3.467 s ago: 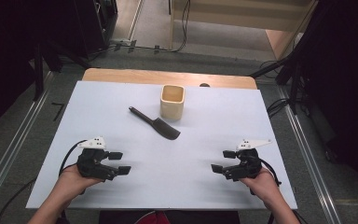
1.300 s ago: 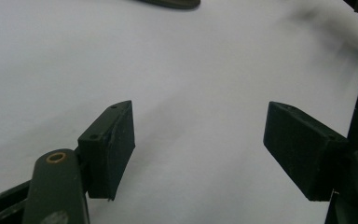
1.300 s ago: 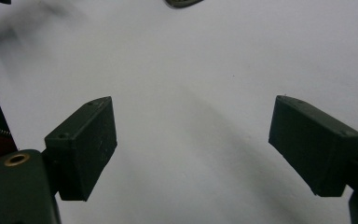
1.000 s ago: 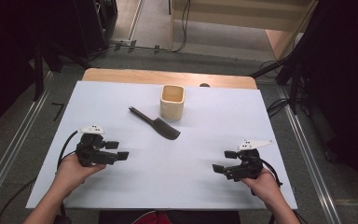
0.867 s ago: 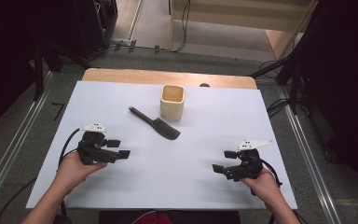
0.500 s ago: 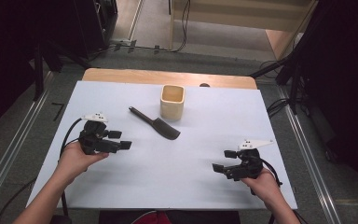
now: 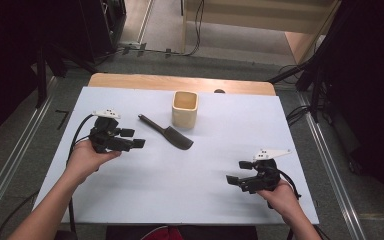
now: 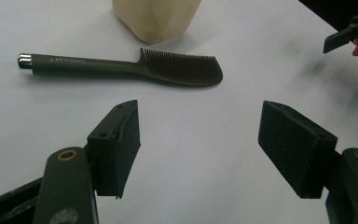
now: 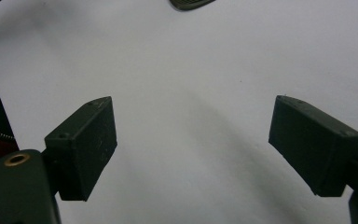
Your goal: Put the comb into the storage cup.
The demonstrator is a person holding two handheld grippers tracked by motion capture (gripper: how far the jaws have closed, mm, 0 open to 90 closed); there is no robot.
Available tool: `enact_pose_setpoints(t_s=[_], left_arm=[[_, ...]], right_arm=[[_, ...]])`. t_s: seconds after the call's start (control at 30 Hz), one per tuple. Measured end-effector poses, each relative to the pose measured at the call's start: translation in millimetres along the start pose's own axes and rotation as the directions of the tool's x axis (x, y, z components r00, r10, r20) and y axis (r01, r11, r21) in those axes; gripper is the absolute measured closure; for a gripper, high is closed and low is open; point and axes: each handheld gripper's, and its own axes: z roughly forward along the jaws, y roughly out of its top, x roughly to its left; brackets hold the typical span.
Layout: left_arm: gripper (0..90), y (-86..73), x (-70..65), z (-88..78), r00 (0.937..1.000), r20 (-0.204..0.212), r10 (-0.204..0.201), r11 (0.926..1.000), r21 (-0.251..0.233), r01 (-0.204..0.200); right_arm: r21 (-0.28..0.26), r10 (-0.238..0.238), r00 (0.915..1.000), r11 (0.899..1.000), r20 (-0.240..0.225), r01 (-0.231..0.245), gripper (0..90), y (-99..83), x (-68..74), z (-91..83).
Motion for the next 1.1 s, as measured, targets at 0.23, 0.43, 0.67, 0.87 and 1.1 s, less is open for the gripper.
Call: enact_pose_setpoints(t_s=[0.23,0.43,0.67,0.87,1.1], left_arm=[[30.6,16.5,8.3,6.3,1.0,0.005,-0.004,0.9999,0.013,0.004],[32.0,24.7,15.0,8.1,0.9993,0.013,-0.036,0.9991,0.021,0.036],[32.9,37.7,22.7,9.2,0.9998,-0.002,-0.021,0.9996,0.016,0.021],[33.5,49.9,28.6,11.9,0.9998,-0.021,-0.008,0.9999,0.013,0.008],[33.5,59.7,37.6,19.2,0.9993,-0.032,0.019,0.9998,0.011,-0.019]], right_arm=[[0.006,-0.003,1.0,1.0,-0.005,0.003,13.4,1.1,0.1,3.4],[0.005,-0.004,1.0,1.0,-0.003,0.004,13.3,1.2,-0.3,3.3],[0.006,-0.002,1.0,1.0,-0.002,0.002,13.3,1.3,-0.8,3.6],[0.007,-0.004,1.0,1.0,-0.005,0.004,13.3,1.6,0.2,4.4],[0.002,-0.002,1.0,1.0,-0.004,0.002,13.4,1.5,-0.3,3.6]])
